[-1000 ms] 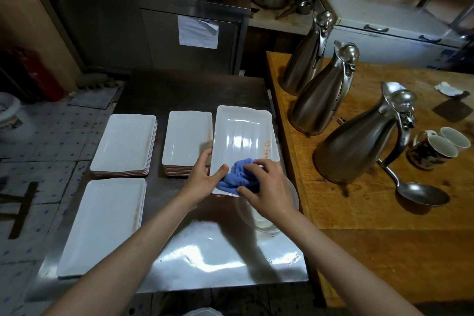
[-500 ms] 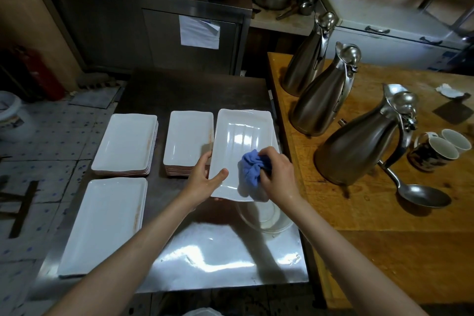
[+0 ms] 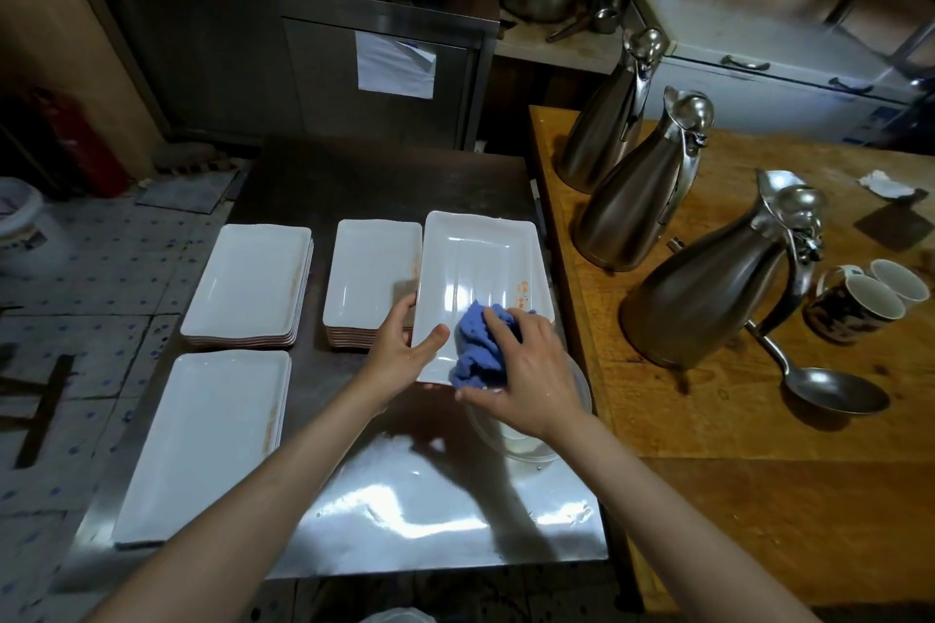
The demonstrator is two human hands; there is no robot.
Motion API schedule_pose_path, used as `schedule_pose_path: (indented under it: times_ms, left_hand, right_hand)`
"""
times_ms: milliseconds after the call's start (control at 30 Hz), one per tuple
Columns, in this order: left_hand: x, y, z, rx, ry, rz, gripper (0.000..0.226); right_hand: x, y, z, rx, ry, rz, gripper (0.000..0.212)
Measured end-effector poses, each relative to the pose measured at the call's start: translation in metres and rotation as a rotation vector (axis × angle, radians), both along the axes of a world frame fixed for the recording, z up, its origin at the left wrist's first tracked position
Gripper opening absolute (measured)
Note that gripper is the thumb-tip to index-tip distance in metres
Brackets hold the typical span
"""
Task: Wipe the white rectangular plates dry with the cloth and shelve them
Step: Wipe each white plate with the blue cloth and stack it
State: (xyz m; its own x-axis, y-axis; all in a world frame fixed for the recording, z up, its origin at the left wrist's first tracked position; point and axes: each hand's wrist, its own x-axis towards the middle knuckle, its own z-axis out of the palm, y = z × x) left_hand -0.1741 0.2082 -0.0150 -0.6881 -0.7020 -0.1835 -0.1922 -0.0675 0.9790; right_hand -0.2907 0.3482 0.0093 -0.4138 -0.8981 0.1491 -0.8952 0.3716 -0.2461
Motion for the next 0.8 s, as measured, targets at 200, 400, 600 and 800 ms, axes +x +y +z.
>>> schedule_pose_path:
  times_ms: [200,400,600,800]
  left_hand:
    - [-0.003,-0.004,-0.002,-0.015,0.004,0.028,0.052]
    - [-0.001,-0.005,-0.004,-0.023,-0.008,0.025,0.058]
    - [-0.001,-0.004,-0.008,-0.003,-0.016,0.038,0.049]
    - [-0.001,-0.003,-0.006,0.013,-0.016,0.015,0.052]
  right_hand:
    - [0.002,0.005,-0.010,-0.079,0.046,0.088,0.051]
    - [0.005,0.003,-0.010,-0.244,-0.122,-0.006,0.026]
    - [0.001,-0.014,0.028,-0.502,-0.436,-0.130,0.024]
    - [-0.013,-0.028,0.044,-0.518,-0.484,-0.298,0.023]
